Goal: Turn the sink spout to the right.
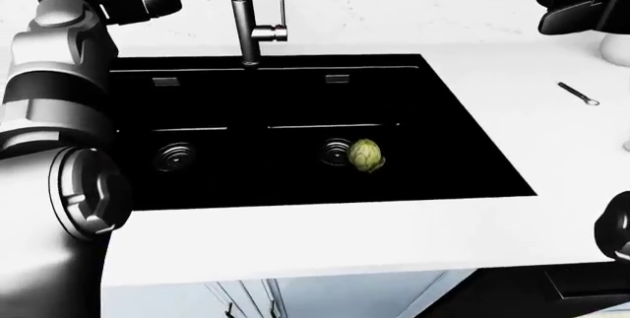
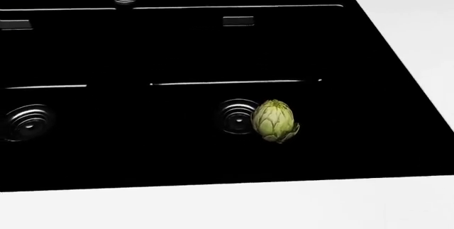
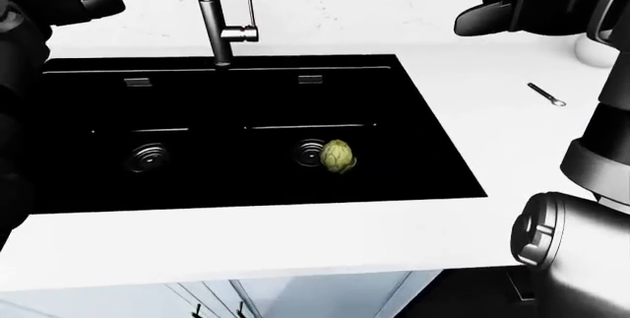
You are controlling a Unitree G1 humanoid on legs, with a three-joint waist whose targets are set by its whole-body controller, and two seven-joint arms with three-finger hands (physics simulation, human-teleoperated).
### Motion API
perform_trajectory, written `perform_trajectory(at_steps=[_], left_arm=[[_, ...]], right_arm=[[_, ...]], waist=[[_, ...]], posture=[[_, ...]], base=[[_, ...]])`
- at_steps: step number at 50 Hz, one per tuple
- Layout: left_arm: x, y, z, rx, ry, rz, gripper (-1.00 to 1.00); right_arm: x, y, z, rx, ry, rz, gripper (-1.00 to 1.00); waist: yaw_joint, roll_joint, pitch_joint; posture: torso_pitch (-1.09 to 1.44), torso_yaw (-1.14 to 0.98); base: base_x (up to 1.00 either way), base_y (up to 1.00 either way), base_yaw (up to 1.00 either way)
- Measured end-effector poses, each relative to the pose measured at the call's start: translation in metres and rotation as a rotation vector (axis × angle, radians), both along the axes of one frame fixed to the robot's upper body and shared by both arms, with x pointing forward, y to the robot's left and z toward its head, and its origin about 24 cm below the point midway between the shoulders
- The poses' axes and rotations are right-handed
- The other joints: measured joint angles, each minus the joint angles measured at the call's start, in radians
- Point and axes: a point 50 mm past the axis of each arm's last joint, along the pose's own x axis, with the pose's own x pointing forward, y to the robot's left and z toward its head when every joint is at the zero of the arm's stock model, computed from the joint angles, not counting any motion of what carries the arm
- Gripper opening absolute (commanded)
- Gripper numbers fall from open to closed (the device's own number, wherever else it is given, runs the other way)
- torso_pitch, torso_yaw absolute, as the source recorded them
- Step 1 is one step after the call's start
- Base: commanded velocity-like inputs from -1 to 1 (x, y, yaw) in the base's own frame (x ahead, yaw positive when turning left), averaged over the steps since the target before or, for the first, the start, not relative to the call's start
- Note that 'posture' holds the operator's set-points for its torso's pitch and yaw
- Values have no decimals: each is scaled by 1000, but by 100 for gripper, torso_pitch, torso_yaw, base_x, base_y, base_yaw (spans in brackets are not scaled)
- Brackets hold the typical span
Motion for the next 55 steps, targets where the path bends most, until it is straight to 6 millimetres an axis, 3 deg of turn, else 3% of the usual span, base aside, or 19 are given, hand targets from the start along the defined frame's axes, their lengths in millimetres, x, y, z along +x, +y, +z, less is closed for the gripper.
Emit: perform_trajectory(at_steps=[8,24,45,50,55], left_arm=[[0,0,-1,-3,4,0,100],[1,-1,-2,2,8,-4,100],[0,-1,0,7,2,-4,100],[1,-2,1,5,-9,-9,100],[4,-10,-4,49,-7,-7,100]], right_arm=[[-2,-1,0,0,-3,-1,100],[-2,0,2,-4,-9,1,100],[-3,0,5,-8,-18,-1,100],[-3,0,6,-9,-22,-1,100],[-3,0,6,-8,-24,-2,100]], waist=[[0,2,-35],[-4,5,-127],[-17,10,-281],[-15,8,-304],[-9,3,-310]], posture=[[-12,0],[-25,0],[-43,0],[-44,0],[-44,0]], base=[[0,0,0],[0,0,0],[0,0,0],[0,0,0],[0,0,0]])
